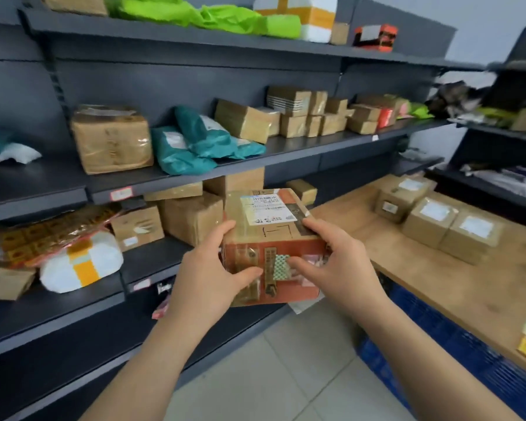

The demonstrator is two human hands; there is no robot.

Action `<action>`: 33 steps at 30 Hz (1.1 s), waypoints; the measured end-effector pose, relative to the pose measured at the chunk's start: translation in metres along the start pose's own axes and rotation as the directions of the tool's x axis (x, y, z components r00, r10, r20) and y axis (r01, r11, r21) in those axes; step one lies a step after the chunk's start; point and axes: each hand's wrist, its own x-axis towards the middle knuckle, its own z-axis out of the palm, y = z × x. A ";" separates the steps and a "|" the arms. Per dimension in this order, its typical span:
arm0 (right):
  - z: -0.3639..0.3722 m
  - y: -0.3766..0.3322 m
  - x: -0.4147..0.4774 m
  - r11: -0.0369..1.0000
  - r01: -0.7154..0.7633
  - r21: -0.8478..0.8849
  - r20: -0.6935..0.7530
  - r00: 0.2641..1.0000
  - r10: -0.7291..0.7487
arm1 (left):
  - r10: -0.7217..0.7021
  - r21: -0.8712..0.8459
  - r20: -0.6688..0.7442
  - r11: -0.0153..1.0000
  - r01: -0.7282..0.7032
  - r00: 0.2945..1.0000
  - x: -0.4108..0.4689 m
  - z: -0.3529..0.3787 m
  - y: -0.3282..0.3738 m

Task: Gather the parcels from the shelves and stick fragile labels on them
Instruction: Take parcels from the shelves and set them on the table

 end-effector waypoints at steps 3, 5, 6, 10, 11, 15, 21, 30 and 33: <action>-0.028 0.041 0.017 0.993 -0.096 -0.061 -0.076 0.993 0.091 | 0.073 -0.023 0.113 0.997 -0.071 0.991 0.042 0.050 0.020; -0.044 0.067 0.028 0.982 -0.163 -0.097 -0.141 0.979 0.149 | 0.125 -0.030 0.186 0.992 -0.122 0.975 0.070 0.082 0.033; -0.052 0.080 0.034 0.975 -0.197 -0.106 -0.174 0.969 0.177 | 0.149 -0.043 0.222 0.989 -0.143 0.964 0.084 0.098 0.040; -0.083 0.127 0.051 0.935 -0.338 -0.110 -0.278 0.913 0.298 | 0.239 -0.095 0.353 0.971 -0.219 0.905 0.132 0.158 0.072; -0.091 0.139 0.053 0.923 -0.371 -0.100 -0.303 0.895 0.326 | 0.267 -0.103 0.380 0.964 -0.246 0.886 0.142 0.173 0.081; -0.124 0.185 0.055 0.872 -0.483 -0.076 -0.390 0.819 0.420 | 0.353 -0.135 0.481 0.934 -0.329 0.803 0.167 0.236 0.117; -0.182 0.262 0.048 0.791 -0.606 -0.087 -0.480 0.721 0.500 | 0.437 -0.256 0.595 0.898 -0.357 0.674 0.184 0.342 0.171; -0.291 0.395 0.036 0.713 -0.683 -0.161 -0.523 0.671 0.525 | 0.439 -0.314 0.655 0.898 -0.307 0.615 0.184 0.505 0.264; -0.323 0.438 0.033 0.690 -0.702 -0.176 -0.519 0.662 0.541 | 0.425 -0.321 0.678 0.905 -0.279 0.600 0.182 0.555 0.290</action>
